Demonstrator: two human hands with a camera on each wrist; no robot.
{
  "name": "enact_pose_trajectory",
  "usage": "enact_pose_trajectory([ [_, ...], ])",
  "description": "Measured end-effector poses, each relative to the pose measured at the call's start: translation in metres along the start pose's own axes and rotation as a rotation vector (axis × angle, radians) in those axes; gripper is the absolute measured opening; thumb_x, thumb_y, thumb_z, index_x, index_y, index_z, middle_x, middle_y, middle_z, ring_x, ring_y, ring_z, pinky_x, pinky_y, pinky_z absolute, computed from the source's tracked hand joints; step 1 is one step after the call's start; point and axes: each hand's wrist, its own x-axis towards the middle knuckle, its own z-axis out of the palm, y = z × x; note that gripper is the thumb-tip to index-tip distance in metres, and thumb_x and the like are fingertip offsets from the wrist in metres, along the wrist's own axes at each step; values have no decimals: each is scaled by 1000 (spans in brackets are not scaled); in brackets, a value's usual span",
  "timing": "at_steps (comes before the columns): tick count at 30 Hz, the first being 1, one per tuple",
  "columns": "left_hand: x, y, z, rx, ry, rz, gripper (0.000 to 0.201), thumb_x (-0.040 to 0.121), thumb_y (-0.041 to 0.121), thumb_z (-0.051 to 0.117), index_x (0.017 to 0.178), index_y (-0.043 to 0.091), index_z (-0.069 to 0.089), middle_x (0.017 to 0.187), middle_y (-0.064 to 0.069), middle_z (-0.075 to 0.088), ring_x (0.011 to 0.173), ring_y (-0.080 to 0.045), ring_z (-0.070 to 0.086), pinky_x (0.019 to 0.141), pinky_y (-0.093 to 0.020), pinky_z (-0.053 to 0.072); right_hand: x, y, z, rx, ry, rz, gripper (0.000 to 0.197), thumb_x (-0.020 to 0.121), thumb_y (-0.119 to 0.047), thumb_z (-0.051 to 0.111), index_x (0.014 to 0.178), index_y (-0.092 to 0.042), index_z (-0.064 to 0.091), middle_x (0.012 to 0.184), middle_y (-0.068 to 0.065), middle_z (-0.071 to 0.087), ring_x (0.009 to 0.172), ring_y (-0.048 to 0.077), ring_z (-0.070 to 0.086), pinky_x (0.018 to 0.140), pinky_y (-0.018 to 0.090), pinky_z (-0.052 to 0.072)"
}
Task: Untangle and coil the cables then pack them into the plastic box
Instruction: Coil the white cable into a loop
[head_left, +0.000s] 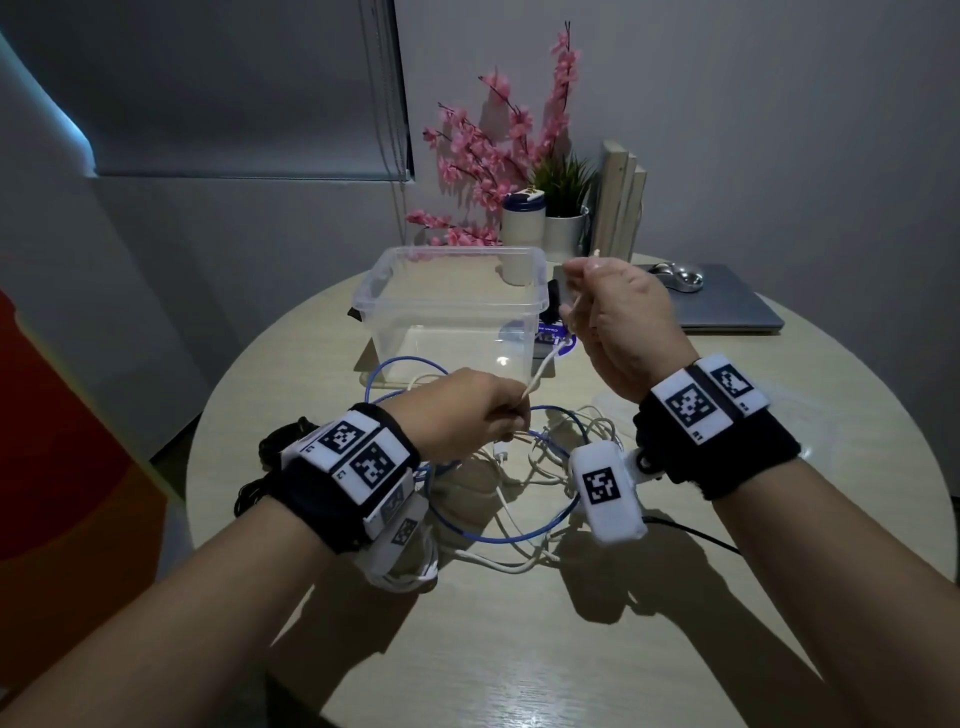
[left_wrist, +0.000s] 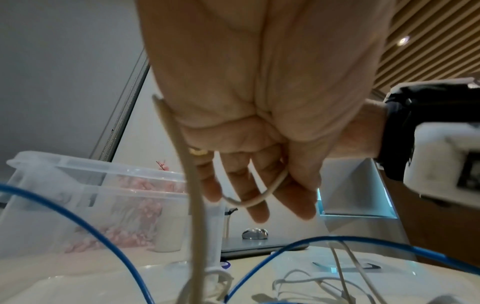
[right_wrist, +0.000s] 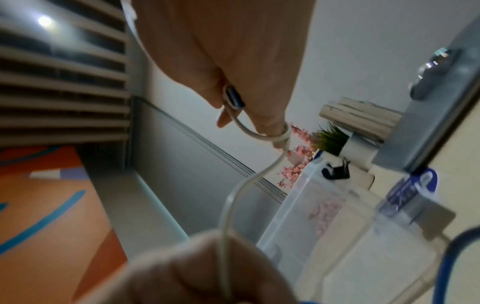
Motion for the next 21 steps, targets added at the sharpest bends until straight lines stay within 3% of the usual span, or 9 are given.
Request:
enact_pose_trajectory([
  [2, 0, -1, -5, -45, 88, 18, 13, 97, 23, 53, 101, 18, 64, 83, 12, 63, 76, -5, 57, 64, -11, 39, 2, 6, -3, -245, -5, -74, 28, 101, -18, 40, 83, -17, 61, 76, 7, 56, 68, 14, 48, 71, 34, 48],
  [3, 0, -2, -7, -52, 146, 30, 12, 96, 22, 53, 99, 17, 64, 78, 15, 61, 74, -4, 58, 65, -16, 42, 2, 9, -3, -380, -31, -100, 27, 100, -20, 40, 84, -19, 62, 77, 12, 60, 68, 18, 52, 71, 38, 48],
  [5, 1, -2, -12, -4, 286, 63, 12, 96, 24, 54, 96, 16, 63, 76, 8, 62, 72, -11, 58, 67, -29, 46, 1, 11, -3, -599, -112, -106, 24, 99, -22, 40, 86, -19, 60, 93, 19, 67, 83, 31, 62, 81, 47, 50],
  [7, 2, -1, -18, 31, 438, 82, 14, 96, 26, 53, 94, 15, 62, 76, 2, 61, 72, -18, 56, 67, -34, 46, -4, 9, -1, -675, -187, -75, 23, 101, -20, 38, 86, -16, 56, 89, 14, 69, 88, 35, 65, 82, 47, 50],
  [9, 4, -2, -25, 20, 552, 72, 15, 97, 27, 51, 95, 17, 61, 72, 11, 55, 69, -12, 51, 66, -31, 39, -9, 7, 2, -630, -257, -41, 25, 102, -18, 34, 88, -10, 52, 69, 9, 63, 66, 31, 63, 70, 46, 52],
  [12, 4, -9, -38, -30, 685, 39, 15, 97, 26, 50, 96, 17, 62, 71, 16, 48, 64, 2, 42, 60, -22, 32, -12, 4, 1, -508, -304, -7, 31, 103, -22, 33, 84, -8, 52, 57, 4, 42, 48, 15, 41, 47, 28, 40],
  [14, 5, -18, -46, -104, 756, -11, 16, 98, 28, 50, 98, 17, 62, 69, 13, 49, 61, -2, 43, 58, -26, 33, -14, 2, -2, -451, -390, 35, 38, 102, -32, 35, 78, -8, 53, 56, 1, 36, 47, 11, 35, 47, 22, 36],
  [17, 7, -26, -51, -154, 802, -83, 22, 98, 31, 49, 100, 16, 65, 65, 11, 49, 59, -11, 43, 59, -29, 34, -20, -2, -1, -368, -498, 63, 43, 100, -35, 40, 65, -11, 47, 51, -2, 34, 47, 14, 30, 51, 26, 34],
  [21, 7, -22, -36, -79, 694, -133, 21, 99, 30, 47, 103, 18, 64, 67, 12, 49, 61, -11, 45, 57, -27, 34, -21, -11, 8, -34, -474, 86, 43, 103, -31, 32, 64, -14, 38, 45, -3, 30, 43, 15, 24, 51, 29, 29],
])
